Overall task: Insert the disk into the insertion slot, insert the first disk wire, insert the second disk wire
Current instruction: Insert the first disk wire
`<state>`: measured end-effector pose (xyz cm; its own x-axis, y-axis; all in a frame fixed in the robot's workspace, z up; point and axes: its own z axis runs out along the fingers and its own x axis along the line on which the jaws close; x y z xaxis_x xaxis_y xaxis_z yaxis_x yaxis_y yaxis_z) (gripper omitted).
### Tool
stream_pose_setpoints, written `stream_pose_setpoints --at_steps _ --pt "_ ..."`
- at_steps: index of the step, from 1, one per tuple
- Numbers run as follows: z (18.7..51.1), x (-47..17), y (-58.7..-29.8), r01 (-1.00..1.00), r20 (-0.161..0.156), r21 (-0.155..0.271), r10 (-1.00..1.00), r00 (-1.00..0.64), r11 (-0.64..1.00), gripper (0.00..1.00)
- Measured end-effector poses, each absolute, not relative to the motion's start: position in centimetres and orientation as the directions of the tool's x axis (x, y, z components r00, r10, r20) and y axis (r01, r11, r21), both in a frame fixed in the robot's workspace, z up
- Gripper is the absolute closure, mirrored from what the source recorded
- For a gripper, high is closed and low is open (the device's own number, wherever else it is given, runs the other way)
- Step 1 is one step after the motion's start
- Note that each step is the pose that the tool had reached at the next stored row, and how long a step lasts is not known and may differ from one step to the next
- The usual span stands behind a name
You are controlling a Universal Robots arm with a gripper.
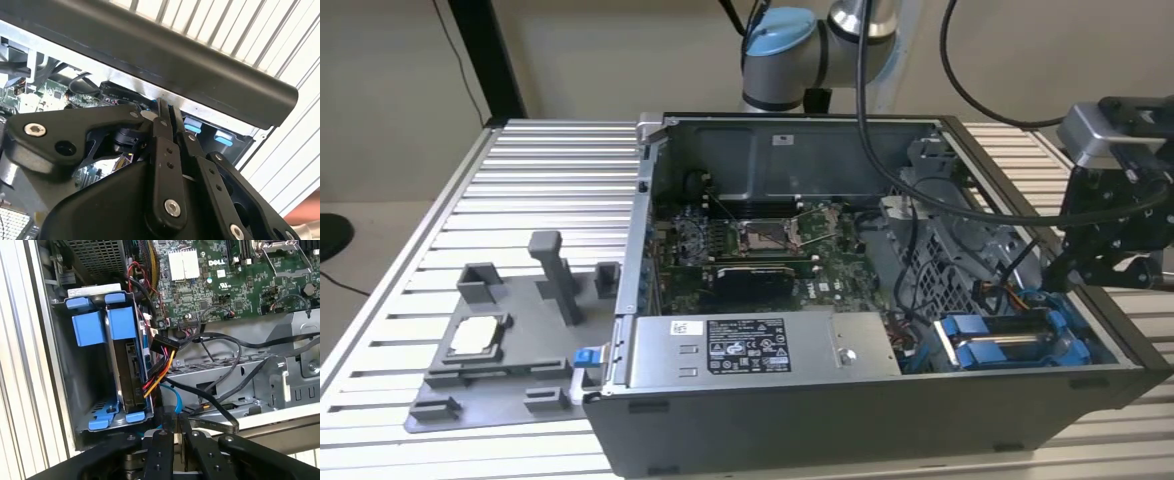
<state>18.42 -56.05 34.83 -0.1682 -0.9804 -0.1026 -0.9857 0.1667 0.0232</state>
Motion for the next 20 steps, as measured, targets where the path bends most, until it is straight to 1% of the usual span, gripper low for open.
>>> stream_pose_setpoints --at_steps 6,16,20 --pt "35.9 17.2 -56.2 -0.986 -0.100 0.021 -0.981 -0.168 0.167 1.00" --pt "36.6 14.3 -56.3 -0.986 -0.069 -0.014 -0.984 -0.166 0.167 1.00" --pt "36.7 13.8 -56.4 -0.986 -0.036 -0.025 -0.986 -0.161 0.162 1.00"
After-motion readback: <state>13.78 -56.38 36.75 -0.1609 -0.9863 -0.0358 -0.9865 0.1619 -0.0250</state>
